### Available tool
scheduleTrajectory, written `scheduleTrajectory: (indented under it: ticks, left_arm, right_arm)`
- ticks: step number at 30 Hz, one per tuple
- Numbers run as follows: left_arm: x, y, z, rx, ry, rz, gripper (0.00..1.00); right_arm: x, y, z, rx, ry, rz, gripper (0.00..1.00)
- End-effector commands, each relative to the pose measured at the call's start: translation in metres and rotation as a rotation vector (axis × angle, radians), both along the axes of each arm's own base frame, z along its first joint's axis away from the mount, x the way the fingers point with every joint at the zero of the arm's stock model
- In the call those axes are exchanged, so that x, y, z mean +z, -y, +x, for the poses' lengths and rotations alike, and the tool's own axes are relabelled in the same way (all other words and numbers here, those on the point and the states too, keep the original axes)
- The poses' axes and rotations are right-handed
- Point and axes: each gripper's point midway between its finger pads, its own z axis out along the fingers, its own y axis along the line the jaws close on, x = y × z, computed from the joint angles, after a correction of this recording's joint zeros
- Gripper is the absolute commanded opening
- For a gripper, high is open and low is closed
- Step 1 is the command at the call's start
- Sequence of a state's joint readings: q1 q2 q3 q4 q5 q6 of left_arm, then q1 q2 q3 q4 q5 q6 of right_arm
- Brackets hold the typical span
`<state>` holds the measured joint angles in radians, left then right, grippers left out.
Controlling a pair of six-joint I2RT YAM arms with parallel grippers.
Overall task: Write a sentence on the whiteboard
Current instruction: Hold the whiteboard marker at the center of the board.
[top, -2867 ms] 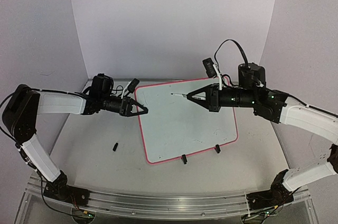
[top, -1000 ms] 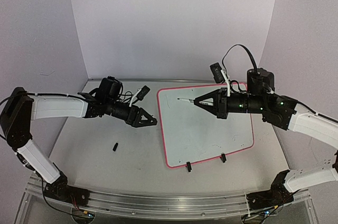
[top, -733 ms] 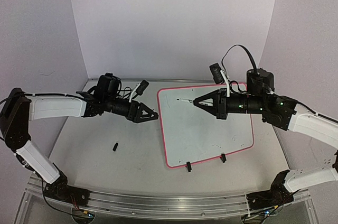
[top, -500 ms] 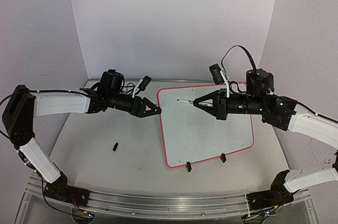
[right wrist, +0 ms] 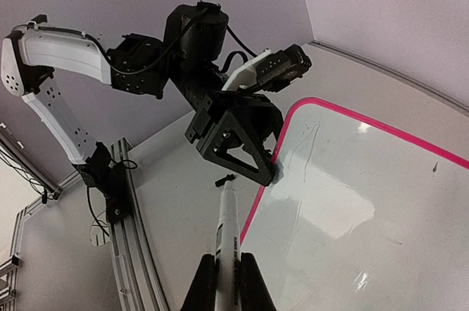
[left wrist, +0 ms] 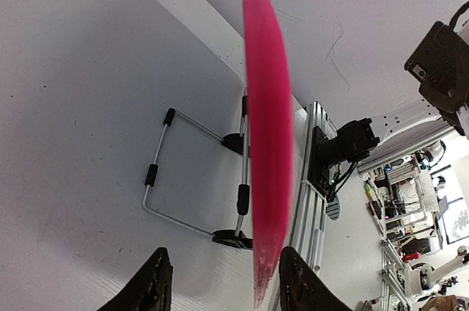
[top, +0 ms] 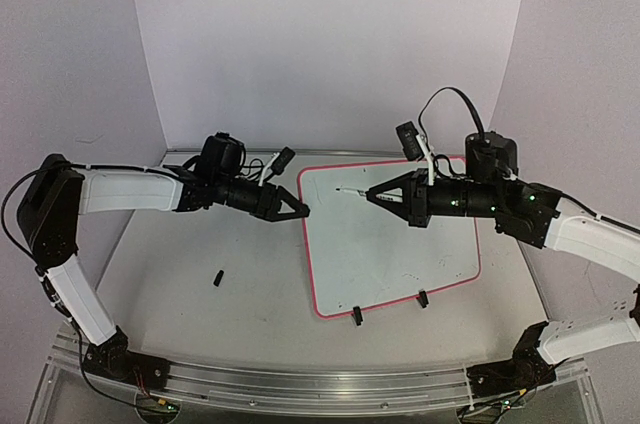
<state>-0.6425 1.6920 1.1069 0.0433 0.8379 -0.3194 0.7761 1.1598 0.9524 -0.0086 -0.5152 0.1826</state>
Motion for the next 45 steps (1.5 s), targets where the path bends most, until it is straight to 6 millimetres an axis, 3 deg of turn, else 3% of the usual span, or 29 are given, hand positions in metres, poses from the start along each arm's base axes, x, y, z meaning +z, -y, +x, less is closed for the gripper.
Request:
scheduleTrajectory:
  ticks: [1, 6, 14, 20, 27, 45]
  left_arm:
    - [0.022, 0.011, 0.0, -0.032, 0.029, -0.053, 0.46]
    - [0.018, 0.013, -0.001, -0.04, 0.019, -0.051, 0.32]
    - [0.02, 0.012, -0.007, -0.068, 0.011, -0.052, 0.01]
    - [0.02, 0.0, -0.025, -0.113, 0.03, -0.024, 0.0]
    - [0.021, -0.014, -0.043, -0.177, 0.038, -0.022, 0.0]
    - [0.004, -0.022, -0.049, -0.229, 0.072, 0.021, 0.0]
  right_arm:
    - [0.001, -0.003, 0.002, -0.001, 0.028, 0.001, 0.0]
    - [0.0, -0.004, 0.003, -0.004, 0.028, -0.004, 0.0]
    - [-0.004, -0.007, 0.005, 0.0, 0.033, -0.024, 0.0]
    - [-0.014, -0.014, -0.001, 0.029, 0.021, -0.08, 0.0]
    - [-0.022, -0.036, -0.008, 0.126, 0.009, -0.112, 0.0]
    - [-0.045, -0.081, 0.024, 0.192, 0.016, -0.151, 0.0]
